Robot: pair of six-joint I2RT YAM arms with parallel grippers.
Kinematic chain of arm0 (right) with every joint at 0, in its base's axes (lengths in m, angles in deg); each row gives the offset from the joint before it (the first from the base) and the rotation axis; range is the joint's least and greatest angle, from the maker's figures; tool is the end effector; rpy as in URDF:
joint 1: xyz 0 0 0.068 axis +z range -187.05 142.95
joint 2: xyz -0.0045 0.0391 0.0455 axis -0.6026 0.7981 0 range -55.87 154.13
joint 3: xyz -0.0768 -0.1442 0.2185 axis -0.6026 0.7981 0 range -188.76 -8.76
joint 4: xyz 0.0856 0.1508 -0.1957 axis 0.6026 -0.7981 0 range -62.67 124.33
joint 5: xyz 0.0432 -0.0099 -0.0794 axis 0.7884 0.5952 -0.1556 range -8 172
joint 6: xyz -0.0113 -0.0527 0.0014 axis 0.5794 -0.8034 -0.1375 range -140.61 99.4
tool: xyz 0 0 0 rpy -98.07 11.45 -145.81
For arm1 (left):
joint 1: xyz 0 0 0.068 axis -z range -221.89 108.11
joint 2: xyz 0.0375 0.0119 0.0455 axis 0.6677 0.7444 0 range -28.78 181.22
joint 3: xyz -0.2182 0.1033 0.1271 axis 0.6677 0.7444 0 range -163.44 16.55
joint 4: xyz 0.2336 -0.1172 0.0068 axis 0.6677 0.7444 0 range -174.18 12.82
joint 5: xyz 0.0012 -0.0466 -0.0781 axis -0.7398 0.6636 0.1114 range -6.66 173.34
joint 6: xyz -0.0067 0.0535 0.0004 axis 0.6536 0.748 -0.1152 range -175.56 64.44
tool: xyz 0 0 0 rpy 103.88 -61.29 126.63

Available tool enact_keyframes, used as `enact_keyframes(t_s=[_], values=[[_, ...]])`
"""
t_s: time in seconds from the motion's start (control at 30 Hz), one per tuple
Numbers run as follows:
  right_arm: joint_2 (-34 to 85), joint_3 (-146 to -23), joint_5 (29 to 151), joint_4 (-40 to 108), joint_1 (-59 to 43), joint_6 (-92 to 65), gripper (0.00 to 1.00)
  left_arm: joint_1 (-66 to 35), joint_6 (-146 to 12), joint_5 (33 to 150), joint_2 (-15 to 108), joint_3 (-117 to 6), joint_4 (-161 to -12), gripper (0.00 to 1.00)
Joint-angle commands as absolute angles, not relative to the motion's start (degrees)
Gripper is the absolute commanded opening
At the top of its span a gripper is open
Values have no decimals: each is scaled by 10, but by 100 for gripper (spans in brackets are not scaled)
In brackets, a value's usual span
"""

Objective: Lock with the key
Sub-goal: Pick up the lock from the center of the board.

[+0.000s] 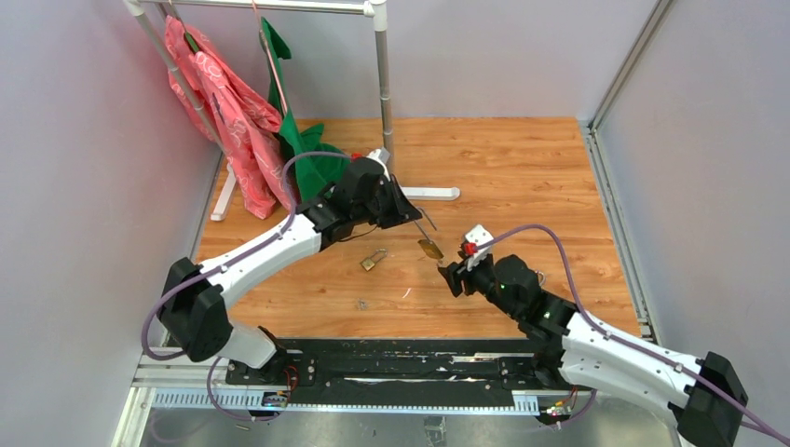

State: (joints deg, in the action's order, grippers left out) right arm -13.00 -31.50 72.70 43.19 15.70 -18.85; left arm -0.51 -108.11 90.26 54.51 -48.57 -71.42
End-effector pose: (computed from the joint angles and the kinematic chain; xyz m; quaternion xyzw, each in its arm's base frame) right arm 0.1161 0.1431 0.2438 -0.2854 0.7176 0.2339 0.5907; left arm 0.2481 -0.2244 0.3002 -0.0549 0.8672 -0.3956 0.2975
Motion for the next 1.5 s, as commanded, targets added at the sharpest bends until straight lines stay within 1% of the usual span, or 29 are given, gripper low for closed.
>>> enact_keyframes(t_s=[0.0,0.2,0.33,0.43,0.73,0.93,1.17,1.3,1.4,1.47], values=[[-177,-261,686,558,163,-203,62,-3,-1092,857,498,-518,-675,0],[-123,-247,721,639,163,-245,63,-3,-1095,852,472,-526,-665,0],[-63,-244,717,725,163,-234,66,-3,-1099,848,460,-524,-662,0],[-3,-251,719,784,164,-235,66,-3,-1100,848,453,-523,-661,0],[116,-281,759,878,164,-230,63,-3,-1102,842,435,-519,-655,0],[126,-283,772,904,164,-219,60,-3,-1102,842,432,-518,-654,0],[136,-285,776,919,164,-219,49,-3,-1104,841,430,-517,-652,0],[145,-290,783,922,164,-219,38,-3,-1106,842,428,-516,-654,0],[149,-287,784,935,164,-220,26,-3,-1107,841,429,-515,-653,0],[146,-287,787,936,164,-222,11,-3,-1107,841,428,-515,-652,0]])
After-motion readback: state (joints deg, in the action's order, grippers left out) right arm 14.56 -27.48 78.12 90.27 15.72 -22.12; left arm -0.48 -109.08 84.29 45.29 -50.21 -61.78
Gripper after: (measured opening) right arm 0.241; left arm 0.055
